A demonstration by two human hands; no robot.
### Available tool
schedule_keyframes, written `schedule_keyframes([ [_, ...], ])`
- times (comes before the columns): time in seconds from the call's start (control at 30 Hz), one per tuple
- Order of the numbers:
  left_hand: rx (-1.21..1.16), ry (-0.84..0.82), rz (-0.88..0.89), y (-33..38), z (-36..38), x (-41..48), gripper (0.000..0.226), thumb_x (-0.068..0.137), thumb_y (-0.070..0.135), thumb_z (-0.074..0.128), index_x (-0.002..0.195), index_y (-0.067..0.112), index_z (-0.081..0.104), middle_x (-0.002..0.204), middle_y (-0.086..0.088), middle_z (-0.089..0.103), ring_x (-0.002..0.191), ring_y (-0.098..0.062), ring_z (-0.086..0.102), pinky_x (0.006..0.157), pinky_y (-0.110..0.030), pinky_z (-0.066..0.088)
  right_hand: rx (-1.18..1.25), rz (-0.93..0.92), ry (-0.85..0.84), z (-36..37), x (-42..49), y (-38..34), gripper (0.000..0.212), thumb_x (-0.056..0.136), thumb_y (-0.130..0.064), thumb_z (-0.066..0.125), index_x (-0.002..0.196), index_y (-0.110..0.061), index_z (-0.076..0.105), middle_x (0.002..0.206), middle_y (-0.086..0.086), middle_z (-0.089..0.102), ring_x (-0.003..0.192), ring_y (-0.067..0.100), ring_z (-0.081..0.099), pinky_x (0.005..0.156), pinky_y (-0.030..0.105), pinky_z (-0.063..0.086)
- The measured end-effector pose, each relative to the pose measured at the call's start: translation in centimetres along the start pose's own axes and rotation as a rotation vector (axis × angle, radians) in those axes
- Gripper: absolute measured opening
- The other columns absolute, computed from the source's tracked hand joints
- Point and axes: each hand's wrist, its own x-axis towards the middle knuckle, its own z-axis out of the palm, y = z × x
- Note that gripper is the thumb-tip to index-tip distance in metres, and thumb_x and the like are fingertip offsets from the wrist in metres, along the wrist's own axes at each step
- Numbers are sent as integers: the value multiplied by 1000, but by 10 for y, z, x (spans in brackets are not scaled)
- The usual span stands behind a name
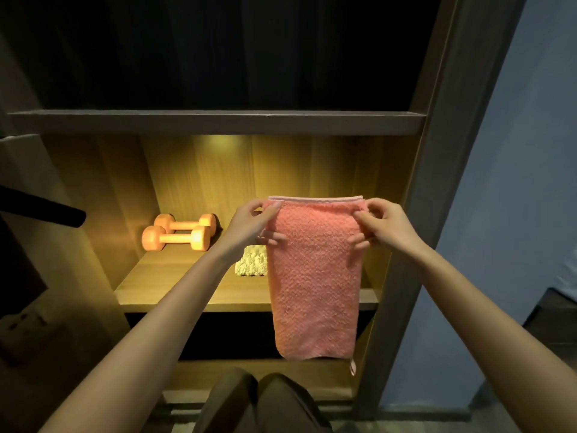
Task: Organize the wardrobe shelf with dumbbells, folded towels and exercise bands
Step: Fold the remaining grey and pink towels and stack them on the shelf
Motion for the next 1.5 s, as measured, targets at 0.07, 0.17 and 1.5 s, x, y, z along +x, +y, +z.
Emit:
schedule_keyframes([
  [0.07, -47, -18, -34, 8, 7, 16, 33, 93, 33, 58, 118, 12, 55, 111, -6, 59, 74, -26, 72, 66, -37, 61, 22, 26, 70, 0, 17, -4, 14, 97, -19, 52, 110, -14, 55, 97, 6, 63, 69, 18, 71, 60, 30, 60],
  [0.17, -52, -32, -41, 13, 18, 46, 27, 96, 31, 53, 116, 13, 51, 114, -6, 57, 85, -26, 70, 73, -38, 60, -20, 33, 161, -2, 45, -1, 11, 98, -14, 49, 108, -12, 54, 104, 6, 61, 91, 25, 66, 77, 42, 59],
  [1.5, 792, -502, 71, -180, 80, 25, 22, 102, 35, 34, 112, 15, 35, 115, -7, 57, 97, -20, 57, 80, -34, 45, -781, 65, -330, 39, -35, 185, 27, 86, -27, 57, 111, -20, 59, 140, -4, 41, 120, 20, 34, 93, 33, 43],
])
